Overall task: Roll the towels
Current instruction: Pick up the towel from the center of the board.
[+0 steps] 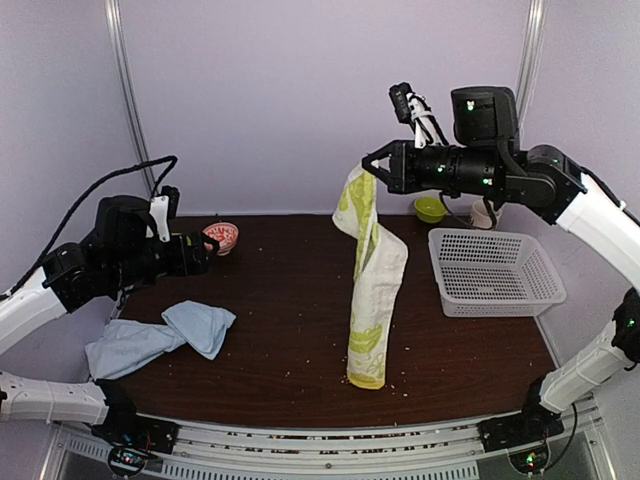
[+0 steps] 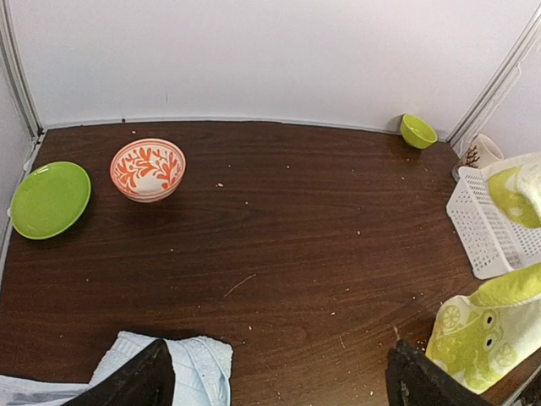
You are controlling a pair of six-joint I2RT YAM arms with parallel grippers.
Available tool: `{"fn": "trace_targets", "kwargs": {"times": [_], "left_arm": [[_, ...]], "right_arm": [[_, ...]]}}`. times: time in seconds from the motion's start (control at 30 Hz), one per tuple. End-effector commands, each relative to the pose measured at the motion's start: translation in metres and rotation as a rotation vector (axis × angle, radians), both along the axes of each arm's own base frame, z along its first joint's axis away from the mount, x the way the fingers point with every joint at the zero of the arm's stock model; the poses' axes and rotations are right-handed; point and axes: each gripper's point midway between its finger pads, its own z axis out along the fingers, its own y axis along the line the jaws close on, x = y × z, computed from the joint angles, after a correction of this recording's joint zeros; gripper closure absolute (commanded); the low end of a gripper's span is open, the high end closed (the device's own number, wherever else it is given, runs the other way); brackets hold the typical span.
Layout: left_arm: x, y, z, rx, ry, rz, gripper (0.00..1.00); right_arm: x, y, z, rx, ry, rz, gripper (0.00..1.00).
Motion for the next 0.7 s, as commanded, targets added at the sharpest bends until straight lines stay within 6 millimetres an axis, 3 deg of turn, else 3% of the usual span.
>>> {"fn": "trace_targets", "kwargs": {"times": [0.0,0.13,0.23,0.33,0.5,0.67], "left_arm": [[0.000,-0.001,0.036,-0.015,-0.087,-0.025,0.11],[-0.001,0.002,0.058,-0.017,-0.127,-0.023,0.11],[-0.003,0.003,0.061,-0.023,-0.135,-0.025,0.11],[-0.004,0.003,0.050,-0.026,-0.115,-0.021,0.11],[-0.002,-0.001,0.028,-0.027,-0.075,-0.026,0.11],[-0.002,-0.003,0.016,-0.023,-0.056,-0.026,0.11]], "right_arm": [[-0.008,-0.046,0.069,0.079,-0.097,-0.128,1.00],[-0.055,-0.046,0.160,0.271,-0.183,0.069,1.00],[-0.089,-0.046,0.191,0.382,-0.216,0.212,1.00],[-0.087,-0.054,0.182,0.370,-0.215,0.171,1.00],[-0.058,-0.049,0.120,0.228,-0.147,0.054,1.00],[-0.045,-0.041,0.091,0.169,-0.111,0.031,1.00]]}}
